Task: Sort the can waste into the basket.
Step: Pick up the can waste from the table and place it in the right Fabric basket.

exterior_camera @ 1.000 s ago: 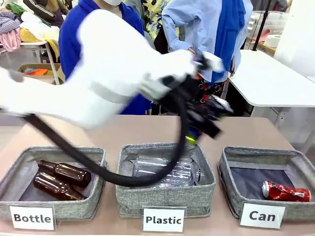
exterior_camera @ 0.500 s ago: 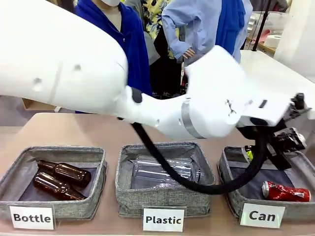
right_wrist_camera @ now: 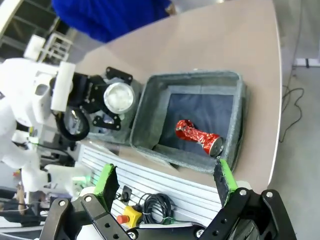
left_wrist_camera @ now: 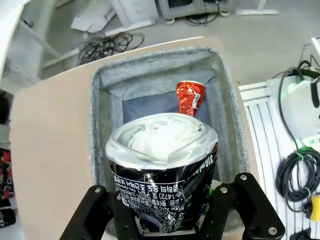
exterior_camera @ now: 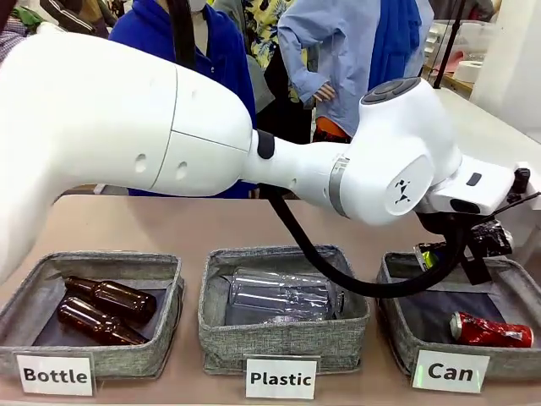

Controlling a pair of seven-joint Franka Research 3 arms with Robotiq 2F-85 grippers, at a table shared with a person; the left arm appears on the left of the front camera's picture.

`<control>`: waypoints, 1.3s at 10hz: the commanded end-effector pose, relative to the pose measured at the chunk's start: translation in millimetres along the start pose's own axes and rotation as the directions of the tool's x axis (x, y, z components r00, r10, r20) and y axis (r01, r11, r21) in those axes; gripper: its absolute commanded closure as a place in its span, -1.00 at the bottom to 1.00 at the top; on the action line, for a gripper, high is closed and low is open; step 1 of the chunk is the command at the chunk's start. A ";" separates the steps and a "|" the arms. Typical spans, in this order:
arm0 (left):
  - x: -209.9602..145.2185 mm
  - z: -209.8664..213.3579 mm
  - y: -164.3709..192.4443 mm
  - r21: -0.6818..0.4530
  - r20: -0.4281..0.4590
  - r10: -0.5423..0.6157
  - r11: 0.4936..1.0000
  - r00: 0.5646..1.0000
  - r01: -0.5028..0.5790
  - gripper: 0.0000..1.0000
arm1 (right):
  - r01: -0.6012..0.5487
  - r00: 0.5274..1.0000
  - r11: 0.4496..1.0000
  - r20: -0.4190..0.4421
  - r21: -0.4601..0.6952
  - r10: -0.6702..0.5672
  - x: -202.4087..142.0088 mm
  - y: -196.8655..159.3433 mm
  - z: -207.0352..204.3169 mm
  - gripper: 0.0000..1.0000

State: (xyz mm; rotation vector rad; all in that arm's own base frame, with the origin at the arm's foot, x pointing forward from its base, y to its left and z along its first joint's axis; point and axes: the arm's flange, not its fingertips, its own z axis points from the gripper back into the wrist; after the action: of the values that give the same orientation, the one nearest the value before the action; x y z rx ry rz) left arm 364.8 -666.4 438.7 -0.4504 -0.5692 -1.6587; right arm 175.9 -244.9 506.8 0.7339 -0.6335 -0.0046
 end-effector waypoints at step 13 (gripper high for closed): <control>13.4 12.3 -7.3 0.001 0.055 -0.024 1.000 0.998 0.024 -1.00 | 0.015 1.000 1.000 0.010 -0.012 -0.015 4.1 0.3 2.8 -1.00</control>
State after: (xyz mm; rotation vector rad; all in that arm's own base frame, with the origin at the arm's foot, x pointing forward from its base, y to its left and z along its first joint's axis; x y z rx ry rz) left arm 357.5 -671.8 455.8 -0.4824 -0.5985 -1.6737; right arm 175.5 -245.8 507.1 0.7319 -0.6368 -0.0070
